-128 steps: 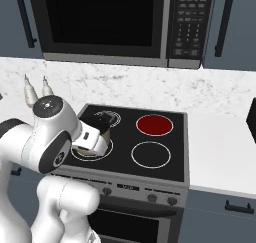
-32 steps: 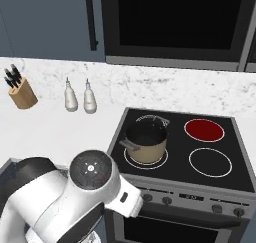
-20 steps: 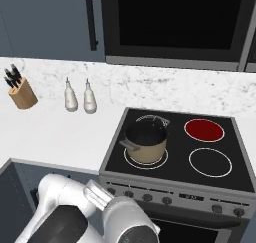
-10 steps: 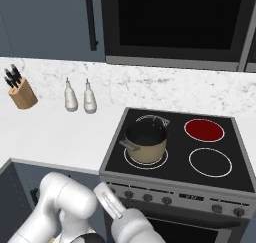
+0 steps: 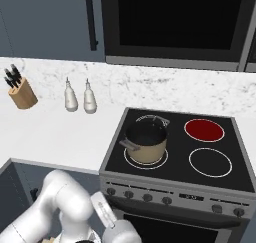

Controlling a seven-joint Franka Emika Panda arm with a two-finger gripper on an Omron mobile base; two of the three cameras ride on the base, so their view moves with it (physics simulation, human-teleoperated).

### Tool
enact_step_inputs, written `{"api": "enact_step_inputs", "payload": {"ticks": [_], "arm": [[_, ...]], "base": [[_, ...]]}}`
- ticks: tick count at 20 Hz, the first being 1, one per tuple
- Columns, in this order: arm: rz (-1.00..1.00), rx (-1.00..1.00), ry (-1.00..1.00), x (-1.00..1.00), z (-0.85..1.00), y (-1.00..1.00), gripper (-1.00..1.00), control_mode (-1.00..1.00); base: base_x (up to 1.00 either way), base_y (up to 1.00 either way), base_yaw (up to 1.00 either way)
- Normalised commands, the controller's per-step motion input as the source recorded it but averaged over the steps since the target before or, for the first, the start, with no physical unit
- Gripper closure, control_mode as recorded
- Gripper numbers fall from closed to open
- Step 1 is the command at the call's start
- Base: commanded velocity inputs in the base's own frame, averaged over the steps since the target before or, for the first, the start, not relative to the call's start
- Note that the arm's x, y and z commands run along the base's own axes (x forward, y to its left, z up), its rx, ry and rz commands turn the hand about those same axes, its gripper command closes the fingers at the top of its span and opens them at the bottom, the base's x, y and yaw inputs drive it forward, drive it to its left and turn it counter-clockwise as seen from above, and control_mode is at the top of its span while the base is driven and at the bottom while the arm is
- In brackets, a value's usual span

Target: Turn off the rear right burner of the stove.

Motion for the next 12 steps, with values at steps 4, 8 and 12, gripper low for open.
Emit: {"api": "enact_step_inputs", "payload": {"ticks": [4, 8, 12], "arm": [[-0.28, 0.00, 0.00, 0.02, -0.48, -0.11, -1.00, -1.00], [-0.22, 0.00, 0.00, 0.33, -0.05, -0.19, -1.00, -1.00], [-0.02, 0.00, 0.00, 0.33, -0.02, -0.04, -1.00, -1.00]], "base": [[0.00, 0.00, 0.00], [0.00, 0.00, 0.00], [0.00, 0.00, 0.00]]}}
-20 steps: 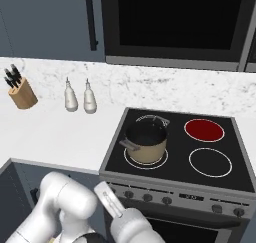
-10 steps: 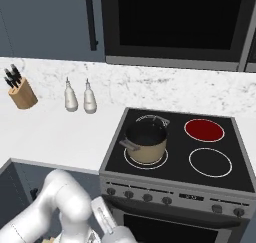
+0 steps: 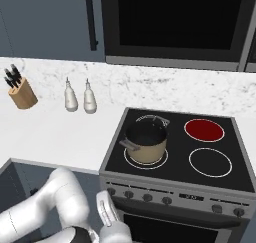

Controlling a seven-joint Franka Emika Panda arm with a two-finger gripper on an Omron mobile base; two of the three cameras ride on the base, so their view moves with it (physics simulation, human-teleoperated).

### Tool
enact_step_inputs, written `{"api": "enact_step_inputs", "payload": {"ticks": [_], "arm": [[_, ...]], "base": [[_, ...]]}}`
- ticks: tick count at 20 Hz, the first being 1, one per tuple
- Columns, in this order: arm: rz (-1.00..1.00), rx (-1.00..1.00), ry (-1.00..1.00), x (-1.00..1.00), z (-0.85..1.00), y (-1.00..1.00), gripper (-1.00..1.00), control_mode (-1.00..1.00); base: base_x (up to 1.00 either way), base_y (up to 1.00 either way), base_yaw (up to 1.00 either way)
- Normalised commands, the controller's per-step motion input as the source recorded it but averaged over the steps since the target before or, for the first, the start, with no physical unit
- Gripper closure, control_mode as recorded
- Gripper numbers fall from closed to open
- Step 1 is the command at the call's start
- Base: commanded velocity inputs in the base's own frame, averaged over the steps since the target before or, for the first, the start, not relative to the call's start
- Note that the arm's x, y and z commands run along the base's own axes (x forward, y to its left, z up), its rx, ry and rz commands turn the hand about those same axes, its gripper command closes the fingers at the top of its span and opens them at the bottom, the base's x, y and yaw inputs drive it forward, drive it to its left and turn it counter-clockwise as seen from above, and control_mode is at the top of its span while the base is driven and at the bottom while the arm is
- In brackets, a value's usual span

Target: Turn off the rear right burner of the stove.

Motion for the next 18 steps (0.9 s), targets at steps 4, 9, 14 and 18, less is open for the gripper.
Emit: {"api": "enact_step_inputs", "payload": {"ticks": [4, 9, 14, 18], "arm": [[0.00, 0.00, 0.00, 0.20, -0.21, 0.00, -1.00, -1.00], [0.00, 0.00, 0.00, 0.15, -0.12, -0.01, -1.00, -1.00], [0.00, 0.00, 0.00, 0.19, -0.10, -0.06, -1.00, -1.00], [0.00, 0.00, -0.02, 0.02, -0.28, -0.08, -1.00, -1.00]], "base": [[0.00, 0.00, 0.00], [0.00, 0.00, 0.00], [0.00, 0.00, 0.00], [0.00, 0.00, 0.00]]}}
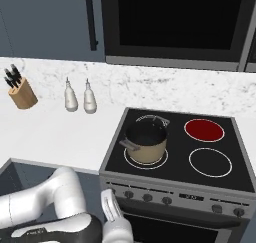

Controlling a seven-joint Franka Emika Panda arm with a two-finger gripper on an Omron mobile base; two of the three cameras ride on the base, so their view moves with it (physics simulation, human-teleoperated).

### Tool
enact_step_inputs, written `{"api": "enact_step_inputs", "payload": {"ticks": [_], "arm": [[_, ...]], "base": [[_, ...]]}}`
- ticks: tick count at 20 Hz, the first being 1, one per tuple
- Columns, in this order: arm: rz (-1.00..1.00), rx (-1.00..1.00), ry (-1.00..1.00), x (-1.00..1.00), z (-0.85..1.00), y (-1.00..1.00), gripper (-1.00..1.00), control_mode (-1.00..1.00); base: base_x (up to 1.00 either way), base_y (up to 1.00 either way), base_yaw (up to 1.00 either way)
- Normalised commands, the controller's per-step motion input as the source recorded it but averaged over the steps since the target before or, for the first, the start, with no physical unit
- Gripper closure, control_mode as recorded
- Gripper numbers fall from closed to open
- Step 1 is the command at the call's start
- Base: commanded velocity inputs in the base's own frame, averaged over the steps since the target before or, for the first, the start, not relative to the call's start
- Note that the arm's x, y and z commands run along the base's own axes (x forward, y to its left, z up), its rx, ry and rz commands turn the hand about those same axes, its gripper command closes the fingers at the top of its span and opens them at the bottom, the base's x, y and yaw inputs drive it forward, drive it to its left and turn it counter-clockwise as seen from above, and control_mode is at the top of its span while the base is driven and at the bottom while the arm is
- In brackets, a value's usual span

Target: Turn off the rear right burner of the stove.

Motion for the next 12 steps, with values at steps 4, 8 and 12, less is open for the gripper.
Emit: {"api": "enact_step_inputs", "payload": {"ticks": [4, 8, 12], "arm": [[0.00, 0.00, -0.05, 0.03, -0.22, -0.14, -1.00, -1.00], [0.00, 0.01, -0.03, 0.07, -0.01, -0.22, -1.00, -1.00], [0.00, 0.00, 0.00, 0.09, -0.02, -0.08, -1.00, -1.00]], "base": [[0.00, 0.00, 0.00], [0.00, 0.00, 0.00], [0.00, 0.00, 0.00]]}}
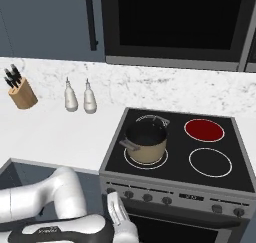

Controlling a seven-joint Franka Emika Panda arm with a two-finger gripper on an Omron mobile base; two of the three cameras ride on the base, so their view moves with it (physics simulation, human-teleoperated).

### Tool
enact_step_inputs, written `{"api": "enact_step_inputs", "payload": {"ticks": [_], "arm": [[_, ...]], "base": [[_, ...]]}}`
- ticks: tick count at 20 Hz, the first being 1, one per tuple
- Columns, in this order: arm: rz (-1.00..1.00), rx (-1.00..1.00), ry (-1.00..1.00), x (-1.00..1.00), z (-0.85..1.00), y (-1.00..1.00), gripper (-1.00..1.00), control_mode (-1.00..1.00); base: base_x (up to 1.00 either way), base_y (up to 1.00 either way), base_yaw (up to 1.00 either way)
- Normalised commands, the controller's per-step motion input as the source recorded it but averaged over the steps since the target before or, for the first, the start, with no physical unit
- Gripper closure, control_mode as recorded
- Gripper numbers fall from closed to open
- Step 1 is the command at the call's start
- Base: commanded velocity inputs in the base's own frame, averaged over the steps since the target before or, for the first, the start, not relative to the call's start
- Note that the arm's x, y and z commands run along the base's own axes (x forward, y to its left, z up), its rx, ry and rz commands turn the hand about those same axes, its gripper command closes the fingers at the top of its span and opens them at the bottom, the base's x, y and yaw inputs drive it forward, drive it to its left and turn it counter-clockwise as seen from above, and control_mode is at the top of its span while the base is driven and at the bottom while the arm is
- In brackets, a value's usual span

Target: Turn off the rear right burner of the stove.

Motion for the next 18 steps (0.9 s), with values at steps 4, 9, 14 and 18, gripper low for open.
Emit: {"api": "enact_step_inputs", "payload": {"ticks": [4, 9, 14, 18], "arm": [[0.00, 0.00, 0.00, 0.19, -0.04, 0.00, -1.00, -1.00], [0.00, 0.00, 0.00, 0.34, -0.06, 0.00, -1.00, -1.00], [0.00, 0.00, 0.00, 0.34, -0.22, 0.00, -1.00, -1.00], [0.00, 0.00, 0.00, 0.17, -0.29, 0.00, -1.00, -1.00]], "base": [[0.00, 0.00, 0.00], [0.00, 0.00, 0.00], [0.00, 0.00, 0.00], [0.00, 0.00, 0.00]]}}
